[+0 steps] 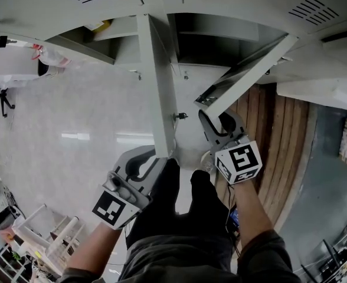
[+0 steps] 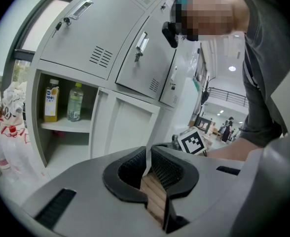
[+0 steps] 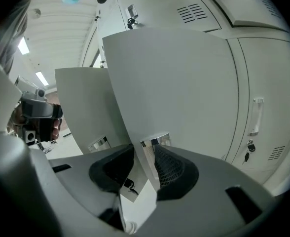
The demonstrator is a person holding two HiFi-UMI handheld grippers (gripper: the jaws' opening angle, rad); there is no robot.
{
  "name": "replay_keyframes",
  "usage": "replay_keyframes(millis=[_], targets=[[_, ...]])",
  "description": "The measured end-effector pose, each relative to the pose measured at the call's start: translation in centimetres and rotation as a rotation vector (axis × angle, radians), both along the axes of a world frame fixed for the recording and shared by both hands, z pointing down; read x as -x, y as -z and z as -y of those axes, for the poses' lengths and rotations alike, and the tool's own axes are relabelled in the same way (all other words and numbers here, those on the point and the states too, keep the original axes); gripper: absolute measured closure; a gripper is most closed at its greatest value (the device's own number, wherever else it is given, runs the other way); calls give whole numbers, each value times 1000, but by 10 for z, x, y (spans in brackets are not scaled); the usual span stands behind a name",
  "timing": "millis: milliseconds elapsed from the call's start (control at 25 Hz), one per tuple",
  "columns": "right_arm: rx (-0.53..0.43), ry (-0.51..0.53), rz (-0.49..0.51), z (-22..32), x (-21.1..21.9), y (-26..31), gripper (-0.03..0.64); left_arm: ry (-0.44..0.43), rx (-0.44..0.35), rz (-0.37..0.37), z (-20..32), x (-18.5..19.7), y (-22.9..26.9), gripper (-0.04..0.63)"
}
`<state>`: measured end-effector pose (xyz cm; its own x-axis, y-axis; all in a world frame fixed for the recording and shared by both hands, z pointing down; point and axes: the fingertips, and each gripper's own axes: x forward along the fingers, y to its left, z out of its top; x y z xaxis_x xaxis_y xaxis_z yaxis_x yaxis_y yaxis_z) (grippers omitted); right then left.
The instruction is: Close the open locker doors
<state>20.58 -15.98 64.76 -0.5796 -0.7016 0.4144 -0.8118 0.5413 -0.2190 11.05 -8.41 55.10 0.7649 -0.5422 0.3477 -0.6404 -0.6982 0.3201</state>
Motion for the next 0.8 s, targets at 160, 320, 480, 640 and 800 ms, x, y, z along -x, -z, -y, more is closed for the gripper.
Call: replay_keyframes(millis=[160, 320, 480, 640, 800], targets=[[0, 7, -8, 10, 7, 1, 486, 13, 5, -7, 2, 10, 1, 554], [-3, 4, -13, 20, 15, 1, 489, 26, 20, -1, 1, 25, -3, 554], [-9, 0, -19, 29, 21, 1, 491, 46, 24, 5, 7, 40, -4, 554], [-11, -9, -23, 38, 26, 1, 494, 52, 17, 2, 13, 49, -4, 554], [-14, -11, -29, 47, 31, 1, 497, 55, 23, 2, 16, 56, -5, 554]])
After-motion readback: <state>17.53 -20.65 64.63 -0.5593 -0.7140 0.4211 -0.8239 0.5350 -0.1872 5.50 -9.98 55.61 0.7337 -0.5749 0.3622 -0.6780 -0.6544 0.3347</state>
